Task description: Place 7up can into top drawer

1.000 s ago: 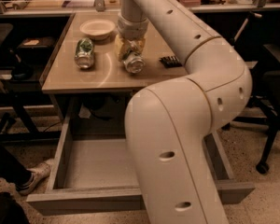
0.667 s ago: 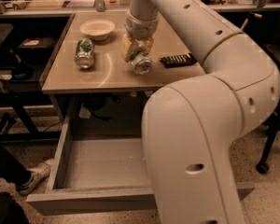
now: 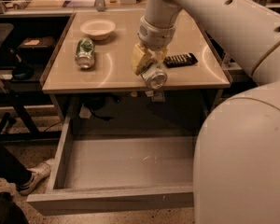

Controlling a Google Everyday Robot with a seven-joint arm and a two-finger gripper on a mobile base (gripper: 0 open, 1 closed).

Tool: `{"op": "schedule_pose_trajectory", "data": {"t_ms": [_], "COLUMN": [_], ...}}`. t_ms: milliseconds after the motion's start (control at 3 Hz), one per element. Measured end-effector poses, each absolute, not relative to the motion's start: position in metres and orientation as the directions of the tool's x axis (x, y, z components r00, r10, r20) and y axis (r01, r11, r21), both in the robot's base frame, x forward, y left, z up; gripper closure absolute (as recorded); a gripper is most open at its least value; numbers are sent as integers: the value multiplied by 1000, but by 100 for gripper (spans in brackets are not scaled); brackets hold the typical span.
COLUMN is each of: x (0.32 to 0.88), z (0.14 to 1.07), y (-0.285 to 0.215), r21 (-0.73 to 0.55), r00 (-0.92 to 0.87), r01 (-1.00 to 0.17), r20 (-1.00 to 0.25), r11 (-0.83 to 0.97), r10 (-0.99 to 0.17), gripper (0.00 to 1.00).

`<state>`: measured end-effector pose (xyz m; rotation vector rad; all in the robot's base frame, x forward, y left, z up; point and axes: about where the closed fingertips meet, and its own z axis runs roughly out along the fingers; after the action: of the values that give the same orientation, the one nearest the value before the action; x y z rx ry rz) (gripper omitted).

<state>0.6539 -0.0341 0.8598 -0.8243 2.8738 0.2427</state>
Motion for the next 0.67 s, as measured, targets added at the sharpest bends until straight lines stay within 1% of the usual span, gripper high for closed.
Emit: {"op": "schedule_pose_trajectory", "data": {"t_ms": [333,667], "x": [654,632], "z": [860,854], "y": [-34,-38], "r21": [115,121], "r00": [-840,-854], "r01": [-535,-516], "r20": [-180,-154], "r11": [837,848], "r10": [-512,-498], "gripper": [100,100]}}
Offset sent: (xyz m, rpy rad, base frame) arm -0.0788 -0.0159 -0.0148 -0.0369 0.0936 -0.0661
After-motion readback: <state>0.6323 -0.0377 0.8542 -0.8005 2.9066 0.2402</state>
